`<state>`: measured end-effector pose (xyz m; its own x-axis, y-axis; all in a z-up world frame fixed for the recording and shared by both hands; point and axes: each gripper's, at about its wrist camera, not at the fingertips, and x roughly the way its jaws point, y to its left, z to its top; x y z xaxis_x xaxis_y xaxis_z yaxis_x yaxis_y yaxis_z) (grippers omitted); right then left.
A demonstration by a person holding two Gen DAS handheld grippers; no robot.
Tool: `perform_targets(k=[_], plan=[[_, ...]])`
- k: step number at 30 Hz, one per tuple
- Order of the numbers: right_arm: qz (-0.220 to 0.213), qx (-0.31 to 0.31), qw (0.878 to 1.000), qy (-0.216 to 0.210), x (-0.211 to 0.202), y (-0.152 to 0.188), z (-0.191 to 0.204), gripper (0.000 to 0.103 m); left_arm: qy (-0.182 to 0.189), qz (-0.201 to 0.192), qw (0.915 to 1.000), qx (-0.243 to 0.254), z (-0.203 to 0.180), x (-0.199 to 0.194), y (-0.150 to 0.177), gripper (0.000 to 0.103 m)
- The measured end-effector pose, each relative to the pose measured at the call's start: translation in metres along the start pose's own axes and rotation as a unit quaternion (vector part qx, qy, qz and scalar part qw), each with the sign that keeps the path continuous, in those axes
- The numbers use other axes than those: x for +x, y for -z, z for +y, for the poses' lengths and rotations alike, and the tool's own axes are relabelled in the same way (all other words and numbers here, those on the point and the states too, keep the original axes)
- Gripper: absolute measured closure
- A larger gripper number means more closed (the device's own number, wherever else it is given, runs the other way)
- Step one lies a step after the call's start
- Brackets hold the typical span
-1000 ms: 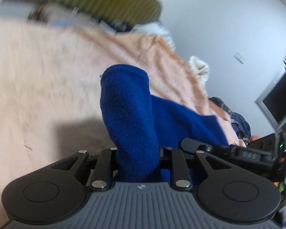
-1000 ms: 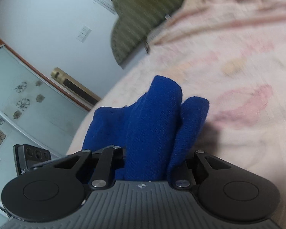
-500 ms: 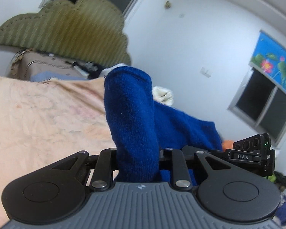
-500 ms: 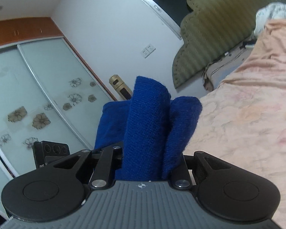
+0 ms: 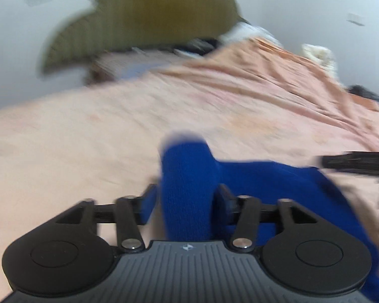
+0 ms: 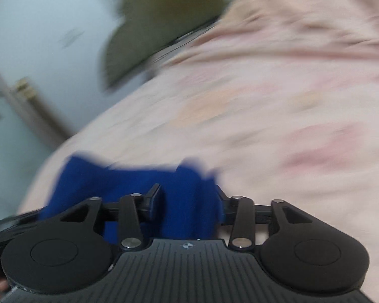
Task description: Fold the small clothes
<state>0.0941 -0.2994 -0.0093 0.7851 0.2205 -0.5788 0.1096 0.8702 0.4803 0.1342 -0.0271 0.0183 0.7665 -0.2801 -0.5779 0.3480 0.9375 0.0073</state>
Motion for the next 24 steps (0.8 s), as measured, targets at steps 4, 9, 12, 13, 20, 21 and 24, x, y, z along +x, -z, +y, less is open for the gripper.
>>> perform_targets(k=[4, 9, 12, 13, 20, 21, 24], plan=[[-0.092, -0.102, 0.989, 0.046, -0.053, 0.014, 0.025, 0.055, -0.013, -0.045, 0.9989, 0.005, -0.001, -0.027, -0.001, 0.029], [0.016, -0.179, 0.98, -0.09, -0.048, 0.043, 0.061, 0.034, -0.079, 0.022, 0.9943, 0.068, -0.022, -0.001, 0.016, 0.027], [0.027, -0.19, 0.981, 0.011, -0.035, 0.054, 0.064, 0.033, -0.057, 0.008, 0.9974, 0.044, -0.019, -0.025, 0.027, 0.027], [0.02, -0.177, 0.984, 0.024, -0.04, 0.053, 0.063, 0.033, -0.05, 0.002, 0.9982, 0.033, -0.02, -0.034, 0.028, 0.027], [-0.012, -0.213, 0.977, -0.023, -0.097, 0.081, 0.087, 0.026, -0.061, 0.044, 0.9971, -0.014, -0.025, -0.051, 0.056, 0.027], [-0.003, -0.221, 0.975, -0.021, -0.095, 0.084, 0.095, 0.024, -0.063, 0.046, 0.9968, -0.018, -0.026, -0.053, 0.06, 0.027], [0.017, -0.249, 0.968, 0.036, -0.082, 0.1, 0.099, 0.021, -0.07, 0.048, 0.9961, -0.026, -0.029, -0.063, 0.069, 0.027]])
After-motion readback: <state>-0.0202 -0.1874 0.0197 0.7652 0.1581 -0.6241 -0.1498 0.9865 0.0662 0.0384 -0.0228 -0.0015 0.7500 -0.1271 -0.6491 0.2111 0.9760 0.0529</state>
